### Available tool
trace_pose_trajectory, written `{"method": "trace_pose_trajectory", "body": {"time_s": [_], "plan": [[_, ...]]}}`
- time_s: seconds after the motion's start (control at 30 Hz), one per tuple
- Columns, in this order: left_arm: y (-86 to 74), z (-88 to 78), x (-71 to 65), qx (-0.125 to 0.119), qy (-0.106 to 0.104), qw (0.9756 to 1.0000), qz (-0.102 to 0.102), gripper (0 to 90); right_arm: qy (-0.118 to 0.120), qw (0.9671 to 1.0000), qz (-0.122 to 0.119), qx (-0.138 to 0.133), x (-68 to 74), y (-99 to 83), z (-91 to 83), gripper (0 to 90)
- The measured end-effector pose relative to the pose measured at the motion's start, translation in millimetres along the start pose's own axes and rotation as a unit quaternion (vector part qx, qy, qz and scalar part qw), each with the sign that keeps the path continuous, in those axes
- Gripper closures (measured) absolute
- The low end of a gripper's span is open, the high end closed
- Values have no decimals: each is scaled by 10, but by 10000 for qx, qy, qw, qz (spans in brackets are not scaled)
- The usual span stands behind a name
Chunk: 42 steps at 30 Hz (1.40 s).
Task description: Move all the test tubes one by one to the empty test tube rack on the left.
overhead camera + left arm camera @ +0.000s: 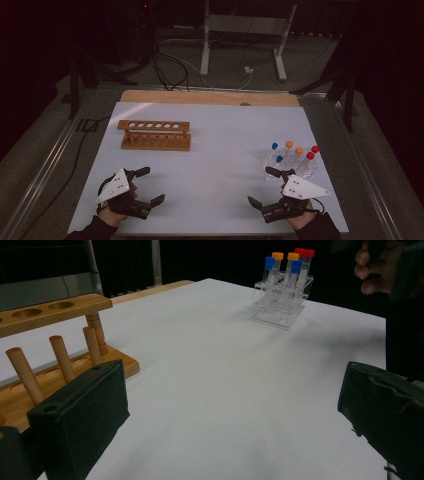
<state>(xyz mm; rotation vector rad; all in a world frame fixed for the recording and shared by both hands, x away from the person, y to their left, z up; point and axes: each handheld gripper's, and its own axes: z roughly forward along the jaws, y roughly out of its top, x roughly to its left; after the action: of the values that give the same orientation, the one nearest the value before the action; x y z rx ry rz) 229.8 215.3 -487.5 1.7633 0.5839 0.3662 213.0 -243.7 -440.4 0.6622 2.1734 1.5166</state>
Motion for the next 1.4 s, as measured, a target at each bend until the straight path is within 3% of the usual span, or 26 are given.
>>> {"method": "trace_pose_trajectory", "body": {"time_s": [0.2,0.77,1.03,1.17,1.27,1.4], "plan": [[0,-1,-1,-4,-6,10000,-6,7,-242,9993,77,-282,-74,121,-141,0],[1,-2,3,-14,-7,10000,-23,7,-995,9942,164,-384,-302,224,-300,0],[1,-1,4,-24,-11,10000,-36,7,-1656,9854,317,-241,-456,192,-370,0],[1,2,5,-17,-13,10000,-35,7,-1845,9819,375,-216,-523,157,-408,0],[1,-1,4,-20,-16,10000,-39,7,-2044,9776,436,-261,-572,132,-446,0],[1,-2,7,-28,-20,10000,-53,7,-2405,9687,560,-268,-638,85,-486,0]]}}
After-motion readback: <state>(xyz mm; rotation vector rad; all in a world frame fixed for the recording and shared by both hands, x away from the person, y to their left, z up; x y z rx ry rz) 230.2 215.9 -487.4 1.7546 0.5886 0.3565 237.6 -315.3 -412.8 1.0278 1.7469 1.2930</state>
